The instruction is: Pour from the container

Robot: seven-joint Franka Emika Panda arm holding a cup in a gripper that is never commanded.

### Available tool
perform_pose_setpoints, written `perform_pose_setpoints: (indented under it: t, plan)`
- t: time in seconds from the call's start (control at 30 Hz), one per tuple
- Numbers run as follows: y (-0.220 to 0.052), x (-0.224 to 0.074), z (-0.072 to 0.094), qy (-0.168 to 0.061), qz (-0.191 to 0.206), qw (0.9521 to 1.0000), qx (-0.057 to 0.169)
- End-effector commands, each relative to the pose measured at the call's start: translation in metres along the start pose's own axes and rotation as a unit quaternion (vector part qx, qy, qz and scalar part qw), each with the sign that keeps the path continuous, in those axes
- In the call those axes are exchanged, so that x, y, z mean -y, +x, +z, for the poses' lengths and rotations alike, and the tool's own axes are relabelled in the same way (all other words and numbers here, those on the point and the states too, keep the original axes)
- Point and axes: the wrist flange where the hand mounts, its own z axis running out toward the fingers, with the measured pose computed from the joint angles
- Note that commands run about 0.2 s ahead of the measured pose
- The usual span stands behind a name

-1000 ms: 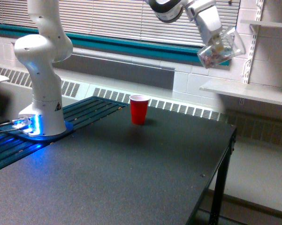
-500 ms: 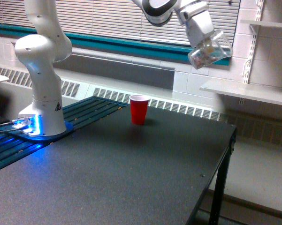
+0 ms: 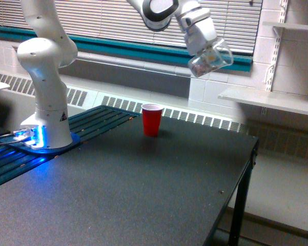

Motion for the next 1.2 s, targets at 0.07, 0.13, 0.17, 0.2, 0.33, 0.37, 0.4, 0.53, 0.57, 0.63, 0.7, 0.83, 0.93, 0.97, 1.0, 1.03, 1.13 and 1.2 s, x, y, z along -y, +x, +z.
perform_pose_setpoints:
  t: [0.07, 0.13, 0.17, 0.2, 0.33, 0.37, 0.4, 0.53, 0.57, 0.63, 0.7, 0.83, 0.93, 0.97, 1.0, 1.03, 1.13, 1.2]
  plan:
    - [-0.032, 0.009, -0.003, 0.004, -0.033, 0.9994, 0.007]
    - [-0.041, 0.01, -0.003, 0.003, -0.038, 0.9992, 0.011]
    - [-0.045, 0.01, -0.003, 0.002, -0.04, 0.9991, 0.012]
    - [-0.05, 0.01, -0.003, 0.001, -0.041, 0.9991, 0.014]
    - [-0.066, 0.013, -0.005, -0.002, -0.052, 0.9985, 0.02]
    - [-0.07, 0.014, -0.005, -0.002, -0.053, 0.9984, 0.021]
    - [-0.074, 0.014, -0.005, -0.002, -0.053, 0.9983, 0.023]
    - [-0.091, 0.017, -0.005, -0.003, -0.055, 0.998, 0.032]
    - [-0.096, 0.018, -0.006, -0.003, -0.057, 0.9978, 0.035]
    - [-0.105, 0.022, -0.006, -0.003, -0.062, 0.9973, 0.039]
    - [-0.115, 0.026, -0.006, 0.0, -0.065, 0.9968, 0.046]
    - [-0.133, 0.036, -0.007, 0.006, -0.072, 0.9959, 0.054]
    - [-0.148, 0.045, -0.007, 0.01, -0.079, 0.9949, 0.061]
    - [-0.152, 0.048, -0.006, 0.011, -0.081, 0.9946, 0.064]
    - [-0.157, 0.05, -0.006, 0.012, -0.084, 0.9942, 0.066]
    - [-0.161, 0.053, -0.006, 0.012, -0.087, 0.9939, 0.067]
    - [-0.172, 0.062, -0.006, 0.013, -0.096, 0.9928, 0.071]
    - [-0.179, 0.066, -0.006, 0.015, -0.1, 0.9921, 0.075]
